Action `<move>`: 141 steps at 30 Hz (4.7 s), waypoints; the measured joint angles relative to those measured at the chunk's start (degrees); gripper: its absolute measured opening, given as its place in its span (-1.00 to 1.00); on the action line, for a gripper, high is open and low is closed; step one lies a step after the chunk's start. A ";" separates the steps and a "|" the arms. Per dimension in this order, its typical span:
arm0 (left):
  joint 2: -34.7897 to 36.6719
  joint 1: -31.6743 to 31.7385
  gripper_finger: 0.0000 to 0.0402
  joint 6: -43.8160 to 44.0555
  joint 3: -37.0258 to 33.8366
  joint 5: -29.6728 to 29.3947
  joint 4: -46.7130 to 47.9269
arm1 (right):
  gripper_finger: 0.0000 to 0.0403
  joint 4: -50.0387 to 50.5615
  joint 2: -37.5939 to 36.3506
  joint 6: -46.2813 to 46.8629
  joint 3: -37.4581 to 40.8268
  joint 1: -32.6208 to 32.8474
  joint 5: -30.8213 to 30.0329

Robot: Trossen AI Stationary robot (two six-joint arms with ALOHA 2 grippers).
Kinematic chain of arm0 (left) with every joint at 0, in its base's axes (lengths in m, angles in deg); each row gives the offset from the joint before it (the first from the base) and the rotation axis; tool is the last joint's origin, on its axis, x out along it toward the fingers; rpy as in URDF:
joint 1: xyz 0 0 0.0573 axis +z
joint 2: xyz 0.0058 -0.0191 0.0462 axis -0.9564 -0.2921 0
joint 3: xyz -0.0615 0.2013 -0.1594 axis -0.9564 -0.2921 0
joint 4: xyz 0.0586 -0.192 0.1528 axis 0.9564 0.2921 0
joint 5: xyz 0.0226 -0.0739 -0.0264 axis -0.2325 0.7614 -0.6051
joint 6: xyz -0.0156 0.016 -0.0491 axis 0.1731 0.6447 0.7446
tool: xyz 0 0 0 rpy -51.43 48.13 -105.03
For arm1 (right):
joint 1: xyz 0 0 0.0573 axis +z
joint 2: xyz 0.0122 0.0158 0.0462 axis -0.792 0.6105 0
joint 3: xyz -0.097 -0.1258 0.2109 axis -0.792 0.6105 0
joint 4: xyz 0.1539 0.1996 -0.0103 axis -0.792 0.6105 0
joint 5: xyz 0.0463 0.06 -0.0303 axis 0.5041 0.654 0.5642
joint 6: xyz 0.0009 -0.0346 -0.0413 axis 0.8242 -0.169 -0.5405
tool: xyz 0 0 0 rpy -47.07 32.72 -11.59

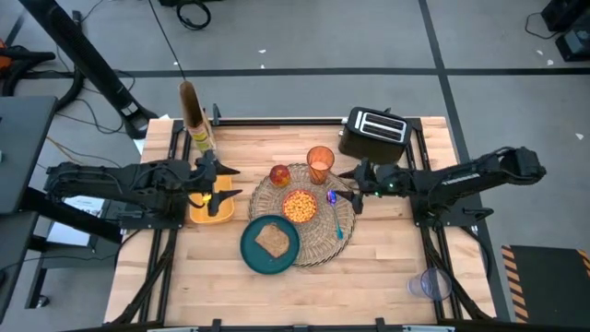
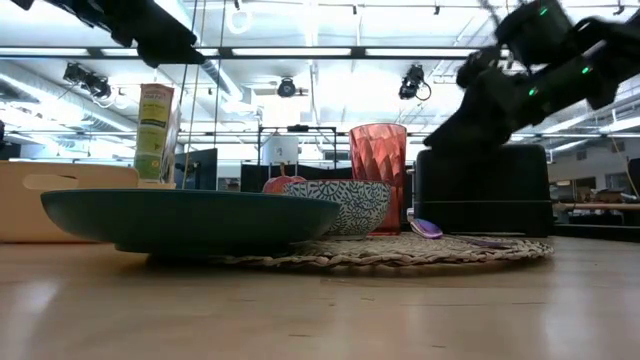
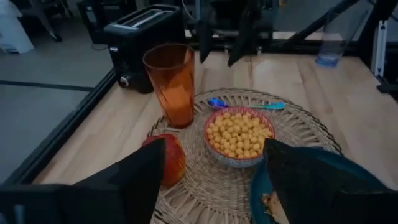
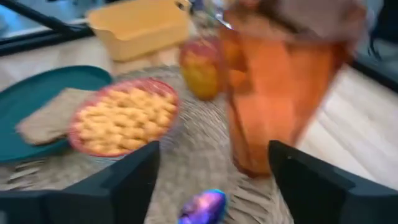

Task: Arrange a breakfast setting
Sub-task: Return to Home Position

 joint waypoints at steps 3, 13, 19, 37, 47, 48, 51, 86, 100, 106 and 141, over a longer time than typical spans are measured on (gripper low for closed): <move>0.50 -0.04 0.26 0.16 -3.08 0.21 -2.42 | 0.25 -0.49 -3.10 -2.23 0.63 2.97 0.92; 9.04 0.00 -0.35 -1.13 -13.37 0.37 -11.52 | -0.77 -4.10 -20.71 -1.96 10.97 3.08 6.17; 17.35 0.00 -0.78 -2.87 -13.36 0.35 -8.22 | -0.90 -1.81 -33.95 -0.52 16.06 3.08 6.56; 33.87 -0.04 -0.97 -1.37 -30.23 3.02 -16.39 | -0.97 7.57 -51.88 -6.18 16.37 3.25 9.97; 37.62 -0.21 -0.95 -1.40 -32.01 3.14 -14.70 | -0.98 17.23 -61.31 -1.99 16.37 3.28 9.54; 37.46 -0.20 -0.95 -1.42 -32.63 3.31 -16.30 | -0.98 17.83 -61.90 -1.48 16.37 3.44 9.54; 37.13 -0.18 -0.95 -2.12 -33.86 3.87 -19.63 | -0.98 18.16 -62.04 -2.32 16.37 4.01 7.93; 37.03 -0.17 -0.94 -2.90 -34.12 5.81 -21.07 | -0.88 21.82 -61.30 -0.87 16.37 4.52 10.91; 37.03 -0.17 -0.94 -2.89 -34.12 5.83 -21.29 | -0.89 21.83 -61.30 -0.87 16.37 4.52 10.89; 37.03 -0.17 -0.94 -2.89 -34.12 5.83 -21.33 | -0.88 21.82 -61.30 -0.87 16.37 4.52 10.89; 37.03 -0.17 -0.94 -2.89 -34.12 5.85 -21.38 | -0.89 21.84 -61.30 -0.87 16.37 4.52 10.87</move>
